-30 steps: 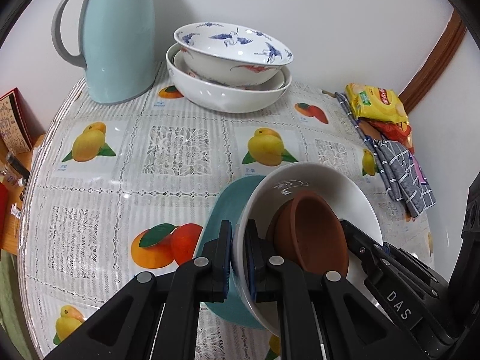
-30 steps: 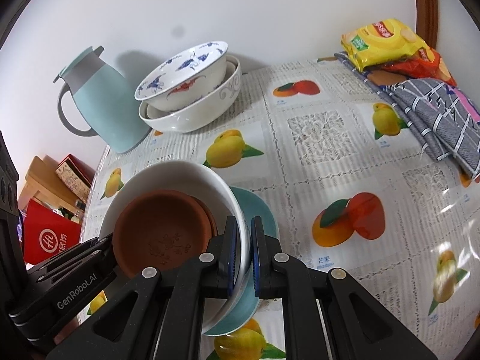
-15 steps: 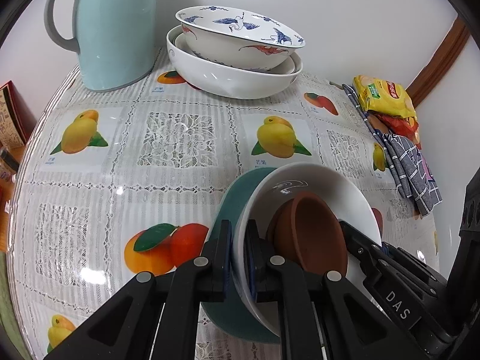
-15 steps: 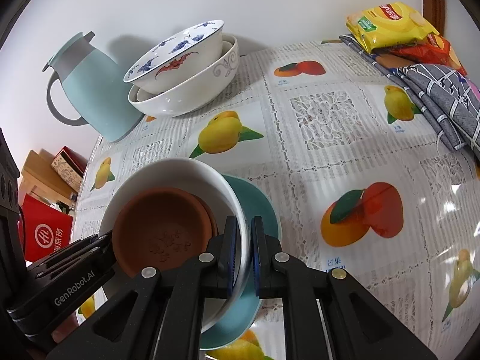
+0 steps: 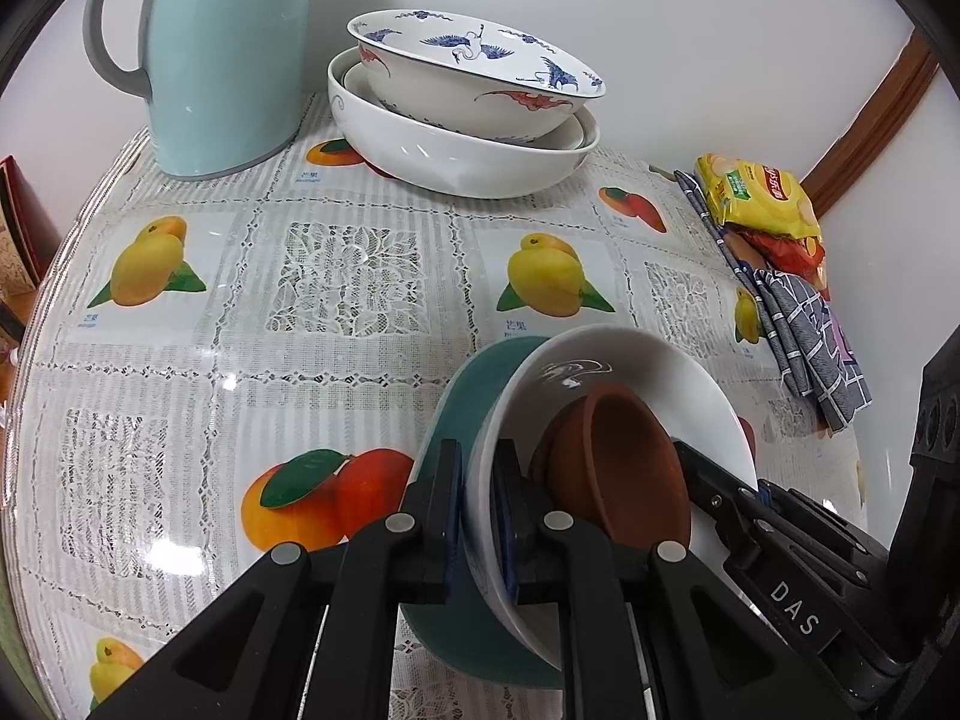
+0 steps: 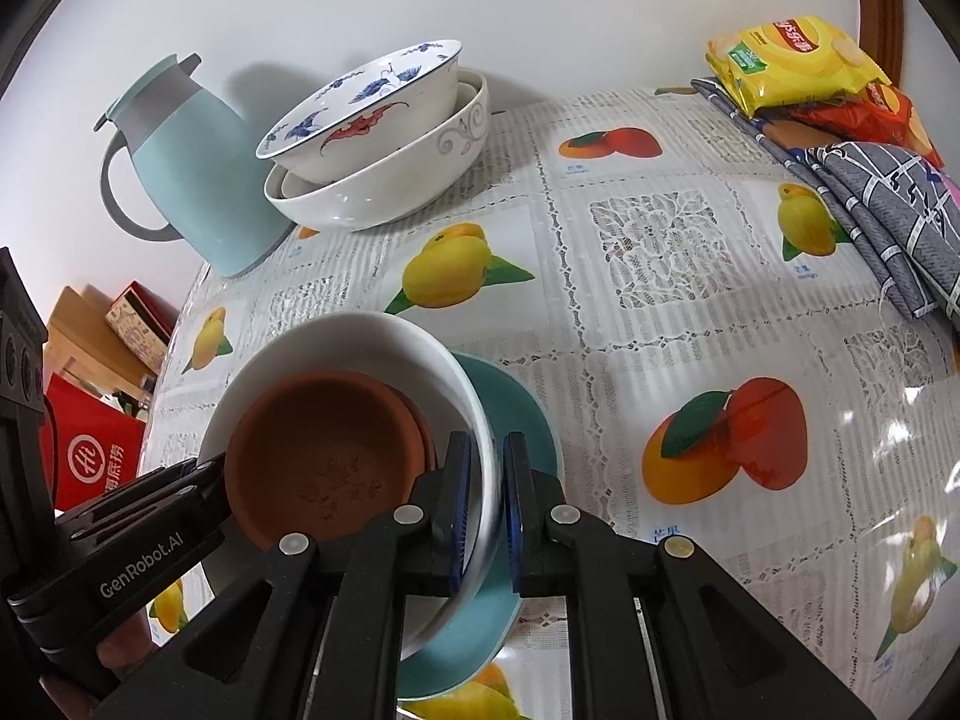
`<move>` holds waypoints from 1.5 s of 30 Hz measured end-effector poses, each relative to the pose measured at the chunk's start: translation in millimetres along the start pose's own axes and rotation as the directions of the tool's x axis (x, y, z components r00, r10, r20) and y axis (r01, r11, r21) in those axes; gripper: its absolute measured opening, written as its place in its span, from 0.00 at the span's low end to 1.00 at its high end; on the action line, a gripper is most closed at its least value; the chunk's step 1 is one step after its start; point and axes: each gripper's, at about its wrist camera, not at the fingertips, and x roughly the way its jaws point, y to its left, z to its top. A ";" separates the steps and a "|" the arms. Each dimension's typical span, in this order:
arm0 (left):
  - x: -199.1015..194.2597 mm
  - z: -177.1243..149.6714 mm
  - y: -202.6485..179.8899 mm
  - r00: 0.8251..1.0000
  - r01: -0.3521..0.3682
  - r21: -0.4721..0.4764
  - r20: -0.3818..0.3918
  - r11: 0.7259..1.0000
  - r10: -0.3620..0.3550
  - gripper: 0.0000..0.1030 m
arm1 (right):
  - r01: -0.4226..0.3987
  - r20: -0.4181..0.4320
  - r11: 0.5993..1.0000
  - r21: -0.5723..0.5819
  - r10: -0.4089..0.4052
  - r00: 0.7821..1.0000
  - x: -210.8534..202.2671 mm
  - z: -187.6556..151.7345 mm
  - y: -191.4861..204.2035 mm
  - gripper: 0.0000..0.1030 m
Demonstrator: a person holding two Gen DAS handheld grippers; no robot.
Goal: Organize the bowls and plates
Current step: 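Lower the white bowl with both tools onto the light-blue plate, then open both tools to release the white bowl and pull back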
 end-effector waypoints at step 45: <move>-106.7 -58.8 -57.6 0.987 -0.030 0.098 0.158 0.995 0.015 0.27 | 0.082 0.144 0.995 -0.060 -0.073 0.987 -113.1 -56.6 -8.2 0.53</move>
